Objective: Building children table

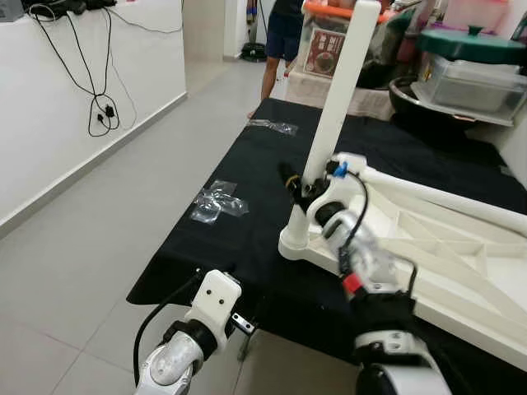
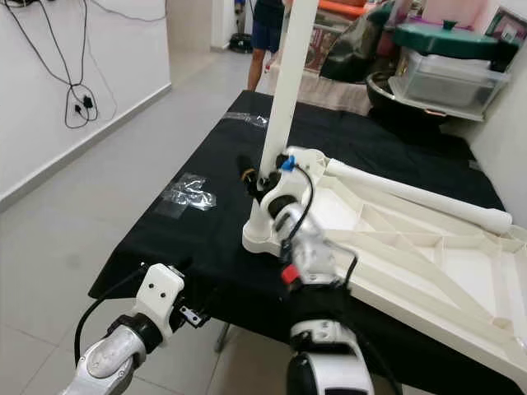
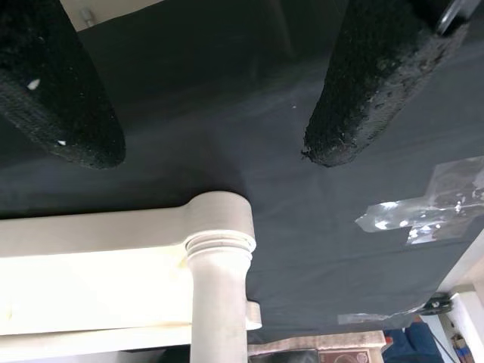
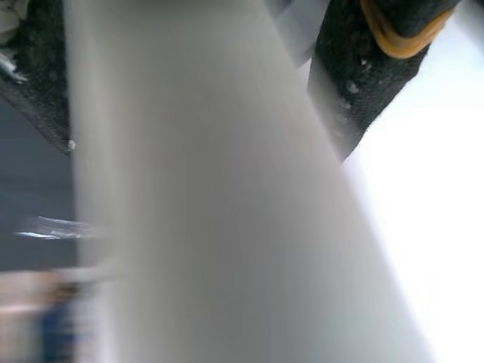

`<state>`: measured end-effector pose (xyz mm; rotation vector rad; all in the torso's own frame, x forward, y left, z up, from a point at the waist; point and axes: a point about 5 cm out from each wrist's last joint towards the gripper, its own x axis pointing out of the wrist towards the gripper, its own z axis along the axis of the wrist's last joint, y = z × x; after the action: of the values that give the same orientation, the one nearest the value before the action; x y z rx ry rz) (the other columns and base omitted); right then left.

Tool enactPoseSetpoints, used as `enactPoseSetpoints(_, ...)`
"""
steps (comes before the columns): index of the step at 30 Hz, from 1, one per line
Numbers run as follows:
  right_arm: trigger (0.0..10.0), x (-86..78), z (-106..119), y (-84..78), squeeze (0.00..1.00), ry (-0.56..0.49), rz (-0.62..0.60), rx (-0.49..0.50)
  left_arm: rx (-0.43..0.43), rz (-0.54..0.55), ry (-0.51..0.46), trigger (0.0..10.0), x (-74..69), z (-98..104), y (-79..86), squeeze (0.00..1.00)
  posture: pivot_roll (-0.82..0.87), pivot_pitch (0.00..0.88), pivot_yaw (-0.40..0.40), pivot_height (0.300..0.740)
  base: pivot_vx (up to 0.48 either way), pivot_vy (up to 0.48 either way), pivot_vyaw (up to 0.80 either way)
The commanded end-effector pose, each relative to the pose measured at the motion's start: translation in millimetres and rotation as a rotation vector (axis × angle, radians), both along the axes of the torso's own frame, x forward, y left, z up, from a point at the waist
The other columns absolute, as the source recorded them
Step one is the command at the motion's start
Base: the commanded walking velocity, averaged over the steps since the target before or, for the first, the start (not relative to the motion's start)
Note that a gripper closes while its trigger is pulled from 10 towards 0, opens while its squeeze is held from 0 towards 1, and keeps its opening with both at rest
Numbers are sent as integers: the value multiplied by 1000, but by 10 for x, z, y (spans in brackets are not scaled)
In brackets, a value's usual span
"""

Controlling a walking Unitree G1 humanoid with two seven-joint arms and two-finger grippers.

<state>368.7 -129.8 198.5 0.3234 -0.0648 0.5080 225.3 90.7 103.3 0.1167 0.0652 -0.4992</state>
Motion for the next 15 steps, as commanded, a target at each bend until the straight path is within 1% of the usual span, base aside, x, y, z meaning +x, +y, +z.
enactPoseSetpoints(1, 10000, -17, -2, 39, 0, 3, 149, -1, -2, -6, 9, 10000, -14, -14, -11, 0, 111, 0, -115, 740, 0, 0, 0)
enactPoseSetpoints(2, 10000, -17, -2, 39, 0, 3, 149, -1, -2, -6, 9, 10000, -14, -14, -11, 0, 111, 0, -115, 740, 0, 0, 0)
enactPoseSetpoints(3, 10000, -49, 24, 29, 0, -10, 283, -32, -2, -7, 9, 10000, -13, -15, -14, 0, 114, 0, -118, 740, 0, 0, 0)
enactPoseSetpoints(4, 10000, -49, 24, 29, 0, -10, 283, -32, -2, -7, 9, 10000, -13, -15, -14, 0, 114, 0, -118, 740, 0, 0, 0)
enactPoseSetpoints(5, 10000, -71, 44, 48, 0, -25, 412, -78, -1, -7, 8, 10000, -12, -16, -14, 0, 121, 0, -120, 740, 0, 0, 0)
enactPoseSetpoints(6, 10000, -71, 44, 48, 0, -25, 412, -78, -1, -7, 8, 10000, -12, -16, -14, 0, 121, 0, -120, 740, 0, 0, 0)
enactPoseSetpoints(7, 10000, -117, 57, 108, 0, -47, 608, -130, 0, -5, 7, 10000, -11, -15, -14, 0, 121, 0, -120, 740, 0, 0, 0)
enactPoseSetpoints(8, 10000, -117, 57, 108, 0, -47, 608, -130, 0, -5, 7, 10000, -11, -15, -14, 0, 121, 0, -120, 740, 0, 0, 0)
enactPoseSetpoints(9, 10000, -136, 54, 157, 0, -54, 679, -138, 1, -4, 7, 10000, -12, -15, -9, 0, 125, 0, -121, 740, 0, 0, 0)
enactPoseSetpoints(10, 10000, -136, 54, 157, 0, -54, 679, -138, 1, -4, 7, 10000, -12, -15, -9, 0, 125, 0, -121, 740, 0, 0, 0)
enactPoseSetpoints(11, 10000, -140, 58, 199, 0, -59, 725, -123, 2, -4, 6, 10000, -12, -12, -4, 0, 125, 0, -120, 740, 0, 0, 0)
enactPoseSetpoints(12, 10000, -140, 58, 199, 0, -59, 725, -123, 2, -4, 6, 10000, -12, -12, -4, 0, 125, 0, -120, 740, 0, 0, 0)
enactPoseSetpoints(14, 10000, -117, 65, 333, 0, -79, 790, -123, 7, -3, 7, 10000, -13, -12, 7, 0, 137, 0, -118, 740, 0, 0, 0)
enactPoseSetpoints(15, 10000, -117, 65, 333, 0, -79, 790, -123, 7, -3, 7, 10000, -13, -12, 7, 0, 137, 0, -118, 740, 0, 0, 0)
